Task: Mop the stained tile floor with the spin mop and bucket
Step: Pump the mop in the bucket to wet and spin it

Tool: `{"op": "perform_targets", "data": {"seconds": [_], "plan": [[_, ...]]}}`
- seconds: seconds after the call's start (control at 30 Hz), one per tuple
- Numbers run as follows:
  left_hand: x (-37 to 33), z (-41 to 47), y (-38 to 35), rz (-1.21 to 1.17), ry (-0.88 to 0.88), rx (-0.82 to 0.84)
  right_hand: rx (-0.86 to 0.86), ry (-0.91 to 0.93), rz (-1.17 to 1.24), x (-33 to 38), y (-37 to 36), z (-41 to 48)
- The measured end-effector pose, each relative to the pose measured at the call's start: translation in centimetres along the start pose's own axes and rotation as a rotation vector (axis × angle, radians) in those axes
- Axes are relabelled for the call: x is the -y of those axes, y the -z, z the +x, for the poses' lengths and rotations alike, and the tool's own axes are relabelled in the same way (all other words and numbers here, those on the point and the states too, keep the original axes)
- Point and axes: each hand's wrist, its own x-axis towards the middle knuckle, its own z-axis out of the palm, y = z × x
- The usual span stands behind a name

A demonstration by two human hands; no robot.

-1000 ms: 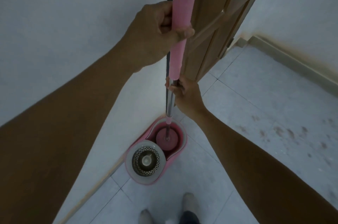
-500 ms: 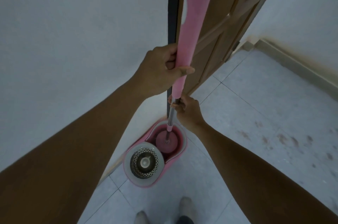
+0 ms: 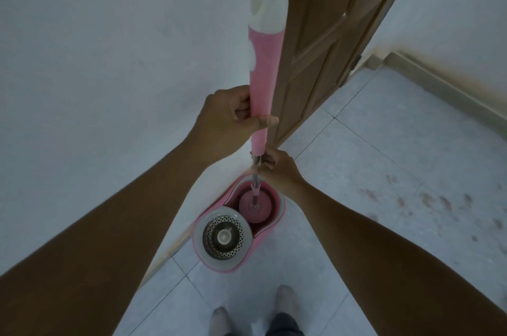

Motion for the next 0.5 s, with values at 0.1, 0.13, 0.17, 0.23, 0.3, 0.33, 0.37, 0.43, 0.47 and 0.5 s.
{"op": "perform_targets", "data": {"seconds": [0.1, 0.13, 0.17, 0.23, 0.3, 0.33, 0.37, 0.43, 0.47, 0.5], "plan": [[-2.7, -0.2, 1.2, -0.044, -0.064, -0.016, -0.024, -0.034, 0.05, -0.5, -0.3, -1.0], [-3.9, -0.2, 1.6, -0.047, -0.091, -0.022, -0.039, -0.046, 0.071, -0.5, -0.4, -1.4], [-5.1, -0.2, 2.0, -0.045, -0.118, -0.032, -0.053, -0.056, 0.091, -0.6, -0.4, -1.8], [-6.8, -0.3, 2.6, -0.038, -0.159, -0.061, -0.066, -0.059, 0.112, -0.4, -0.4, -2.6], [-7.7, -0.8, 2.9, -0.056, -0.173, -0.107, -0.071, -0.046, 0.097, 0.3, -0.4, -2.9], [-8.0, -1.2, 3.0, -0.082, -0.173, -0.13, -0.076, -0.029, 0.083, 1.1, -0.3, -2.9], [-8.4, -1.6, 3.1, -0.117, -0.173, -0.155, -0.081, -0.004, 0.067, 2.0, -0.2, -3.0], [-9.0, -2.1, 3.7, -0.187, -0.174, -0.195, -0.075, 0.054, 0.039, 3.8, -0.1, -3.2], [-9.2, -2.3, 4.2, -0.223, -0.17, -0.184, -0.068, 0.078, 0.029, 4.6, 0.0, -3.4], [-9.2, -2.4, 4.7, -0.258, -0.166, -0.139, -0.065, 0.098, 0.019, 5.1, 0.1, -3.7]]}}
